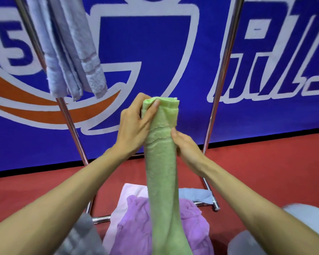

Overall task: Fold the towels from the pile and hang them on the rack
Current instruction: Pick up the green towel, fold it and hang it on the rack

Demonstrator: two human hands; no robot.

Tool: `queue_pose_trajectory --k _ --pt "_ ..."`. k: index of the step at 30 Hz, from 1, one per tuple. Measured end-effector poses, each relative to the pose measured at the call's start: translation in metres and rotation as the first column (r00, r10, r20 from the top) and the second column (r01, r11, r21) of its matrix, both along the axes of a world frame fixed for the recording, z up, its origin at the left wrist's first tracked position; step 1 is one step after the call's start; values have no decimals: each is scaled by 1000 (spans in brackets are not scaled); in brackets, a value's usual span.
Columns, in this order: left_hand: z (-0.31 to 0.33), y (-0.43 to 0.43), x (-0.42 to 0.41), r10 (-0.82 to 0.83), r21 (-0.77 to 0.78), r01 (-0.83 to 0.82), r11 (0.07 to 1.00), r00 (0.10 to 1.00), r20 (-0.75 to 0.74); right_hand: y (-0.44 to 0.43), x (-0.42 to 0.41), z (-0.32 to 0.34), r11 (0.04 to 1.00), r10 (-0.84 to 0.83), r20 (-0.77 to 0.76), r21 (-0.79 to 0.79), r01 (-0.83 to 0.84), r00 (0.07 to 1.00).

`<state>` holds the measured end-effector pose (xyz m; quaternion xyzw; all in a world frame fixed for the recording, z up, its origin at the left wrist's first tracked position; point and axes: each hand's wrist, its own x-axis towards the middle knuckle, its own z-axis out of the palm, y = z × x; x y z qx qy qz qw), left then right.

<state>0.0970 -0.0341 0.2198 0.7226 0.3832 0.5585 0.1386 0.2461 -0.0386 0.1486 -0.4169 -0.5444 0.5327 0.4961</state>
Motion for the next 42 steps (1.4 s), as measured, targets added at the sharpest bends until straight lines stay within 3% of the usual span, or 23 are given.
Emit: queue_pose_trajectory --k 10,13,18,27,31,35,38,42 --pt "86 -16 12 69 176 -59 983 996 -57 -19 -15 58 986 -151 227 102 130 962" --pt "112 -18 15 100 230 -83 970 993 -66 -26 -16 76 973 -219 217 115 198 951" --pt "146 -19 19 172 250 -157 955 984 -40 -28 -17 85 986 -164 269 63 153 949" --pt "139 -6 8 258 217 -243 945 965 -42 -20 -10 62 980 -198 272 65 187 942" --pt "130 2 3 288 208 -279 937 958 -15 -19 -10 46 985 -154 362 -11 170 919" --pt "109 15 -3 315 87 -315 945 949 14 -16 -10 26 968 -209 420 -37 247 883" --pt "79 37 -12 289 -138 -275 951 953 89 -10 -8 16 966 -204 445 -51 253 872" --pt "31 62 -29 294 -392 -224 892 947 128 -4 -4 8 975 -150 506 -64 211 849"
